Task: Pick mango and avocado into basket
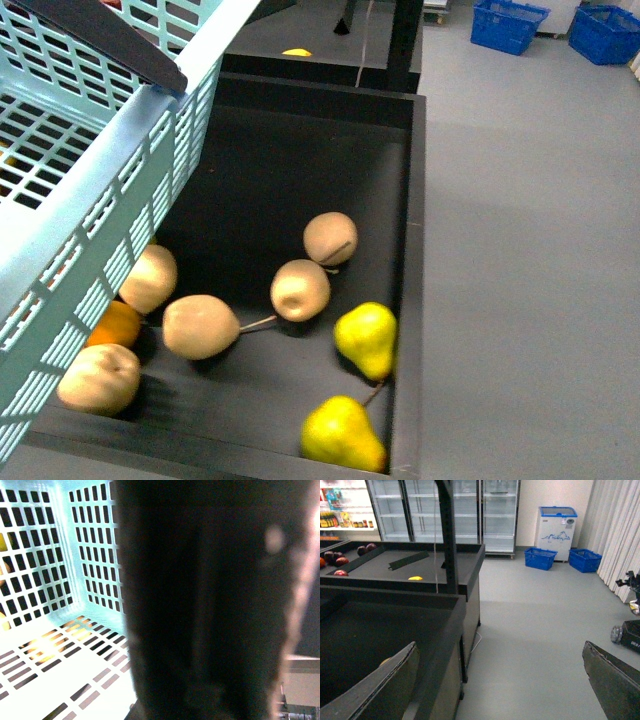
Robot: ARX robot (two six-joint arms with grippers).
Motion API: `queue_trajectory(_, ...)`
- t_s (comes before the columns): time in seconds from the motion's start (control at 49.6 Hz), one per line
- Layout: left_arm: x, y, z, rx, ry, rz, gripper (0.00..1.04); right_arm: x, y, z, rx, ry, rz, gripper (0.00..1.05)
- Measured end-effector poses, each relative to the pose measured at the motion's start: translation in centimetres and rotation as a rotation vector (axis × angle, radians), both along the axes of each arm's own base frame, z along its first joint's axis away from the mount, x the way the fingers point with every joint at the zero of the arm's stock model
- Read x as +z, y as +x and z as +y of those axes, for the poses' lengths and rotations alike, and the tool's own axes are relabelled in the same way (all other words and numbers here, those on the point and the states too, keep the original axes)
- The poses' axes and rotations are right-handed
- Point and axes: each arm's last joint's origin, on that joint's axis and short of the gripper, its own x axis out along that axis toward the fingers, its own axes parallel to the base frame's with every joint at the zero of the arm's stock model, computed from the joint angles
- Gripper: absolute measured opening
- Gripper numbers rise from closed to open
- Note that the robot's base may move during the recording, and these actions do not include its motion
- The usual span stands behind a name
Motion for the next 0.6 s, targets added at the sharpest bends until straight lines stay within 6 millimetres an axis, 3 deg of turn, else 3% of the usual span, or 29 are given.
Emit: queue_trajectory(0.605,-0.04,0.03,0.01,0.002,-0.001,0.002,0.05,0.0,0.0,0.0,0.0,0.0,0.0,0.97)
